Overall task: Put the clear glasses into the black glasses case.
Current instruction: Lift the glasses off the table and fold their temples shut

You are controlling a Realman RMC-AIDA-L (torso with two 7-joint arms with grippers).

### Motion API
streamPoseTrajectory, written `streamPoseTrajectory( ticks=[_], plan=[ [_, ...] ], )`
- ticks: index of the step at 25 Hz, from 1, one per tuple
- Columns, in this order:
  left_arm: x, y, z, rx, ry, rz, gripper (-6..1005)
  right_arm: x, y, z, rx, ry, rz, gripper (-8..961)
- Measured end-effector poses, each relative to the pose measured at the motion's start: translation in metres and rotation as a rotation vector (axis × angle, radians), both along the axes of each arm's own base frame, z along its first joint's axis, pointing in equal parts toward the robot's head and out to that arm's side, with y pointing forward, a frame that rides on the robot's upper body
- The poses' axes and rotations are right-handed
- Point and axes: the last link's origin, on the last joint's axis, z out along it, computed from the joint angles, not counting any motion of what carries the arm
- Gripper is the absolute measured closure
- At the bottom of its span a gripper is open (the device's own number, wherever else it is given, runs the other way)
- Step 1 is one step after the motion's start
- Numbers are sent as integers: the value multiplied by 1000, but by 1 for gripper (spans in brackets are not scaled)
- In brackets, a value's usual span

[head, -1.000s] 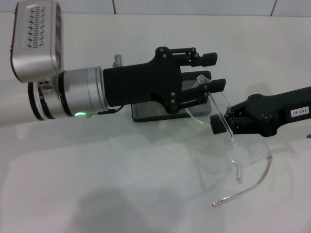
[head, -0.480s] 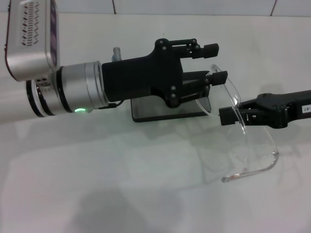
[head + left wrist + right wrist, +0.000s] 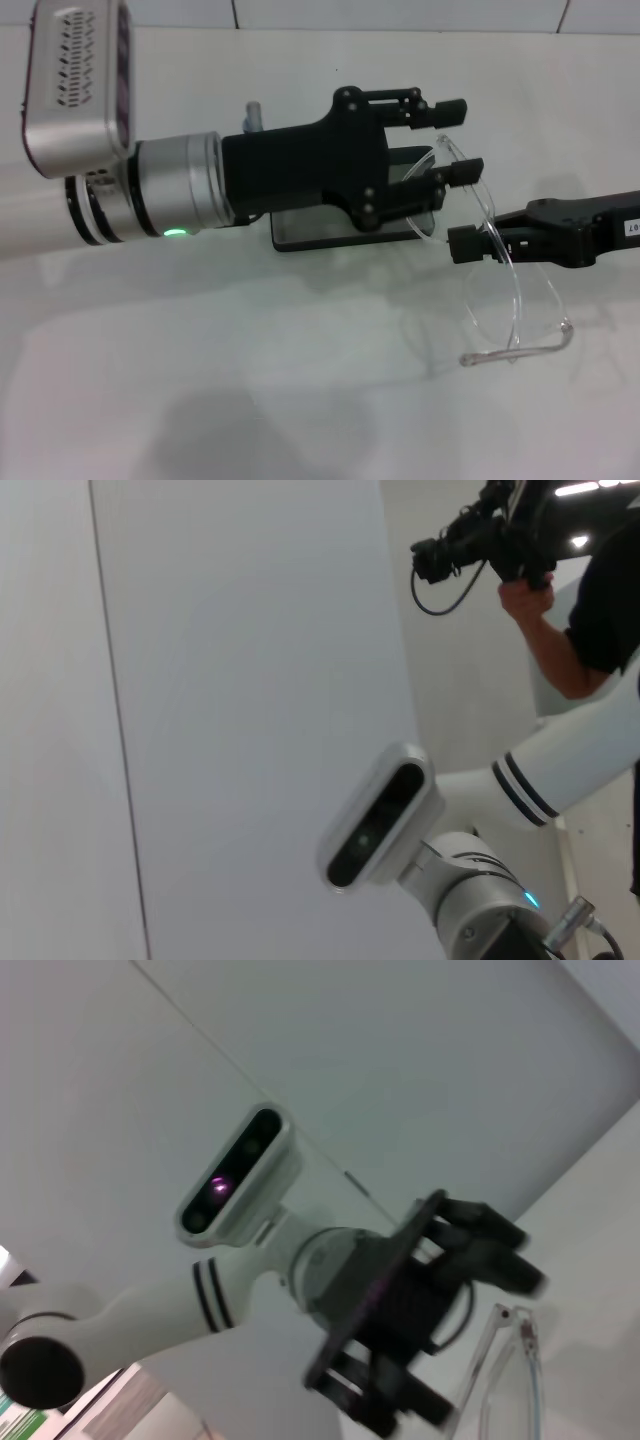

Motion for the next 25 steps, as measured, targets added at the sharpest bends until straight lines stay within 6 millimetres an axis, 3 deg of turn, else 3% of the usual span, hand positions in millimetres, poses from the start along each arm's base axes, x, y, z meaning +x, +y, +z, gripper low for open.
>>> streamPoseTrajectory(
  ticks=[7,14,19,25],
  plan=[
    [-8,-3,20,46,-98,34,513,15,5,9,97,3,-62,822],
    [-35,-4,34,65,-80,113,513,27,9,48,369,160,-98,819],
    [-42,-2,22,-3,19,131,513,22,13,67,572,311,-68,818],
    [-12,-5,-12,-146,116,24,513,3,31,44,720,334,-35,816]
  ],
)
